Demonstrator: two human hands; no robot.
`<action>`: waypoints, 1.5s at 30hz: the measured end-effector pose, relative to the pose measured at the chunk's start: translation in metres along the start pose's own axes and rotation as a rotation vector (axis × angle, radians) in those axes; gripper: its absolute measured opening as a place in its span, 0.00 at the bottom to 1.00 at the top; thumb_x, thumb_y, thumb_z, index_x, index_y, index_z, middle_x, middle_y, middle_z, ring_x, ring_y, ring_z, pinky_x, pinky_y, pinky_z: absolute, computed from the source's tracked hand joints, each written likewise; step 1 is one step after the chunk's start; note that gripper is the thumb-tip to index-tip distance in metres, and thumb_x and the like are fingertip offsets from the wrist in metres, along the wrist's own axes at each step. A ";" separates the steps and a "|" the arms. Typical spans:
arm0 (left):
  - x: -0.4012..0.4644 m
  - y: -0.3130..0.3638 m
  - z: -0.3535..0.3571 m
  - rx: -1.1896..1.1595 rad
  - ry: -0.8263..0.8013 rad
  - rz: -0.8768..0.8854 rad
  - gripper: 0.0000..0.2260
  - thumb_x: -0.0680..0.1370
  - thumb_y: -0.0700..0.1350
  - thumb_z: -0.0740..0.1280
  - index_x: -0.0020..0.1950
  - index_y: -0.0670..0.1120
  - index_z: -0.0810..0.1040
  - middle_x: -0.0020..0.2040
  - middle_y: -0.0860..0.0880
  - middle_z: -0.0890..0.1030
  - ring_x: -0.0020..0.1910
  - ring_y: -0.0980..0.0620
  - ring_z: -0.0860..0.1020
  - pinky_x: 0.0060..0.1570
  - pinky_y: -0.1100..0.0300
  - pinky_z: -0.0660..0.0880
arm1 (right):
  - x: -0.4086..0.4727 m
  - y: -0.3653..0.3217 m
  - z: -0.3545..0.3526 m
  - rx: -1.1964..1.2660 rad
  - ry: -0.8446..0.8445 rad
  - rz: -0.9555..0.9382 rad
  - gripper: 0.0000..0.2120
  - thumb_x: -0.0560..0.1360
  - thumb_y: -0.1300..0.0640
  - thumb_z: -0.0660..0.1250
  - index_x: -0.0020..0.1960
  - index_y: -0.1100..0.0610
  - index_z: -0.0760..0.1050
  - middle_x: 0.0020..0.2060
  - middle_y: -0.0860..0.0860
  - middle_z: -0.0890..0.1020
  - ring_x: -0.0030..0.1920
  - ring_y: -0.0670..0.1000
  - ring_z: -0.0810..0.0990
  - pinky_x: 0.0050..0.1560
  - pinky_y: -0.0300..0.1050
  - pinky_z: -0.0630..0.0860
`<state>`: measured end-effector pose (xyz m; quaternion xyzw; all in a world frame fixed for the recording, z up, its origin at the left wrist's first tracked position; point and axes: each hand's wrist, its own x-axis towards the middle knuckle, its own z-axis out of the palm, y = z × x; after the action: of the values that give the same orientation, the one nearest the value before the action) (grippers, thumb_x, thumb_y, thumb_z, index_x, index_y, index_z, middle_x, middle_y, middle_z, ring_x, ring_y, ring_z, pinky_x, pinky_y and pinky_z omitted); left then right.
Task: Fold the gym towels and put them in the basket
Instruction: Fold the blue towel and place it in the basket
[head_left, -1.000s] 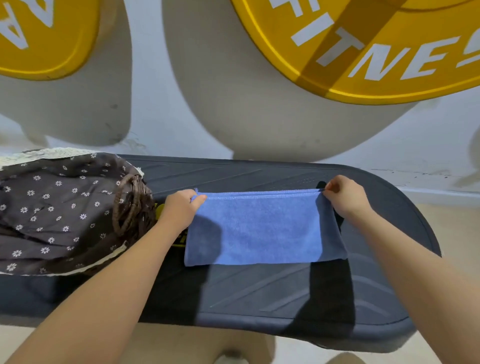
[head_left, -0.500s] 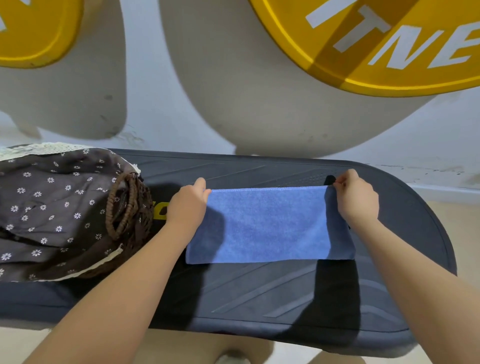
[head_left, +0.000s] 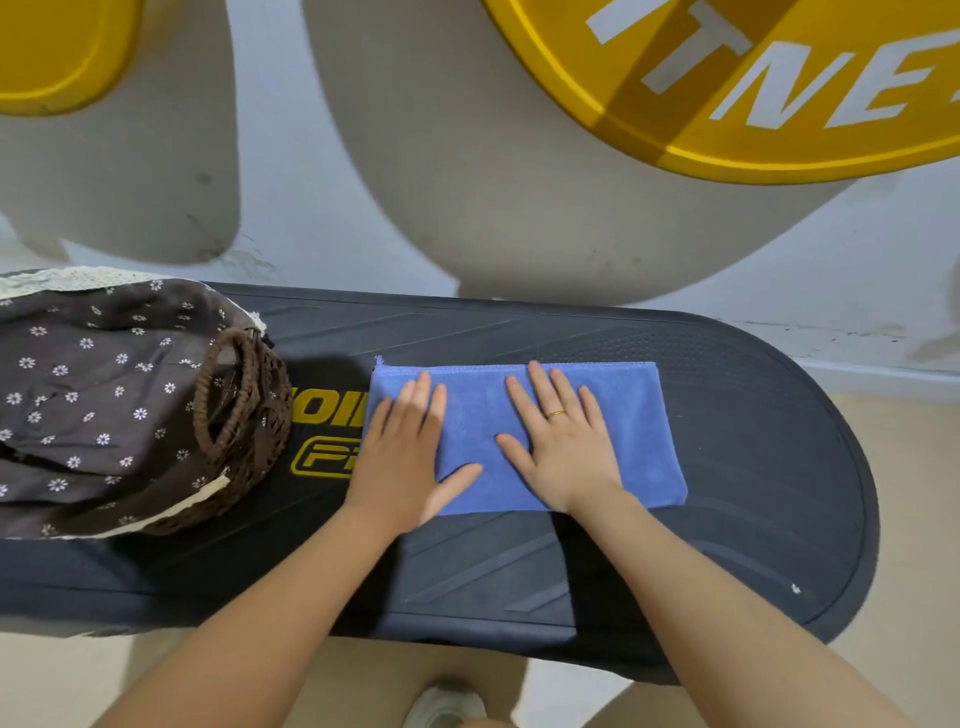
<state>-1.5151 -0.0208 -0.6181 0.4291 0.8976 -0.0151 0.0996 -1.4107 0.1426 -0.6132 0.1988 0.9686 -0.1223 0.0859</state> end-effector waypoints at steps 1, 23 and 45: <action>-0.003 -0.006 -0.001 0.003 -0.010 -0.006 0.42 0.68 0.69 0.51 0.69 0.38 0.66 0.70 0.39 0.69 0.69 0.42 0.66 0.66 0.48 0.66 | -0.003 0.012 -0.002 -0.022 0.006 0.048 0.41 0.65 0.34 0.30 0.76 0.45 0.41 0.77 0.48 0.42 0.77 0.50 0.42 0.74 0.50 0.38; 0.000 0.082 -0.016 -0.126 0.027 -0.010 0.30 0.80 0.60 0.47 0.76 0.46 0.44 0.77 0.48 0.41 0.76 0.52 0.41 0.72 0.54 0.36 | -0.064 0.051 -0.035 0.683 0.310 0.637 0.21 0.77 0.61 0.61 0.68 0.62 0.63 0.63 0.59 0.72 0.61 0.59 0.72 0.55 0.50 0.70; -0.007 0.039 -0.053 -1.677 -0.018 -0.263 0.11 0.82 0.52 0.51 0.59 0.59 0.71 0.49 0.56 0.80 0.43 0.61 0.80 0.46 0.66 0.75 | -0.028 -0.077 -0.063 0.815 0.141 0.183 0.16 0.75 0.59 0.61 0.62 0.59 0.68 0.42 0.49 0.75 0.45 0.52 0.75 0.40 0.39 0.65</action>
<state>-1.4890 0.0044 -0.5629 0.1054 0.6536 0.6405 0.3892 -1.4244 0.0810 -0.5316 0.3097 0.8229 -0.4731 -0.0558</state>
